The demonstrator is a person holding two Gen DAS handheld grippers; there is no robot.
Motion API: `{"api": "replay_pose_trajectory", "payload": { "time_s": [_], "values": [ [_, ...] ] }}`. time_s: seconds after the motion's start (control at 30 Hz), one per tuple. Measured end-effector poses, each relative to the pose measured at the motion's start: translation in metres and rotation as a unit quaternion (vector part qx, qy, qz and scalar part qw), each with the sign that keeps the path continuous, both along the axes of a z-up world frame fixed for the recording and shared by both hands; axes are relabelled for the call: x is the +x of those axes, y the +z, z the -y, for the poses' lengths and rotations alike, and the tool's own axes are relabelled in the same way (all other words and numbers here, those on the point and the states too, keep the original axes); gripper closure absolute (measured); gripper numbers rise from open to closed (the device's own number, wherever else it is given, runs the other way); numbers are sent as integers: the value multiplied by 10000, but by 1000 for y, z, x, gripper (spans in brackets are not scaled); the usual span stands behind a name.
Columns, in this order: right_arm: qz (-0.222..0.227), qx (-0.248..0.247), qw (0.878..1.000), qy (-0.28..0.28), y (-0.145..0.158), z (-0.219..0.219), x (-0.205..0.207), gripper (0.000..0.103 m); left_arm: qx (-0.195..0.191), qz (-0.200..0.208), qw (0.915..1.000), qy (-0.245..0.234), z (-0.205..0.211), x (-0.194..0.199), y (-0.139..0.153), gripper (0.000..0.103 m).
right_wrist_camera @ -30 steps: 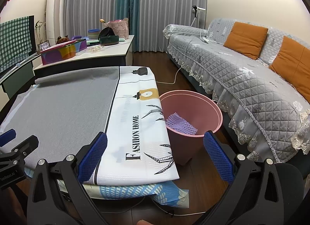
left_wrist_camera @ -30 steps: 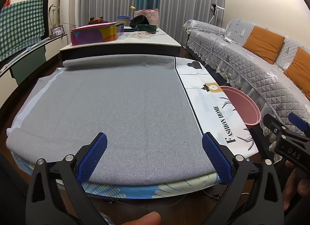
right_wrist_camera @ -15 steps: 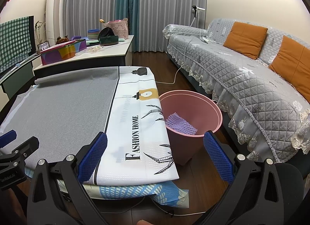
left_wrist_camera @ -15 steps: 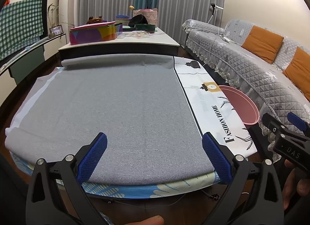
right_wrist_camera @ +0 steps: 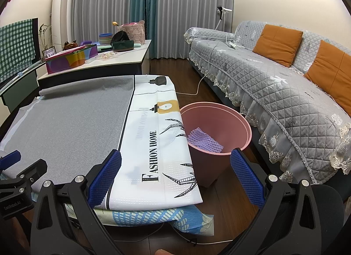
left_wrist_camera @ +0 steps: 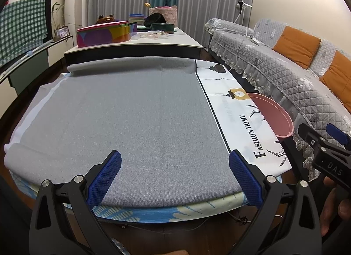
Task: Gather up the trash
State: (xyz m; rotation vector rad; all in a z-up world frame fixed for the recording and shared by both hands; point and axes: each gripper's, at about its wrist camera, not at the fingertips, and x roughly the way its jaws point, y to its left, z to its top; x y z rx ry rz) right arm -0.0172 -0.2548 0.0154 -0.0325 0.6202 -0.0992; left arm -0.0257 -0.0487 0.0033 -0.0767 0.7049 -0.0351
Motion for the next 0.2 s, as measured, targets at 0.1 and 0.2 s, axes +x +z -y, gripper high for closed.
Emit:
{"api": "replay_pose_trajectory", "payload": {
  "time_s": [0.1,0.2],
  "values": [
    [-3,-2,10000,0,0,0,0,5,7,-31,10000,22,0,1,0,8],
    [2,1,10000,-1,0,0,0,5,15,-32,10000,22,0,1,0,8]
  ]
}}
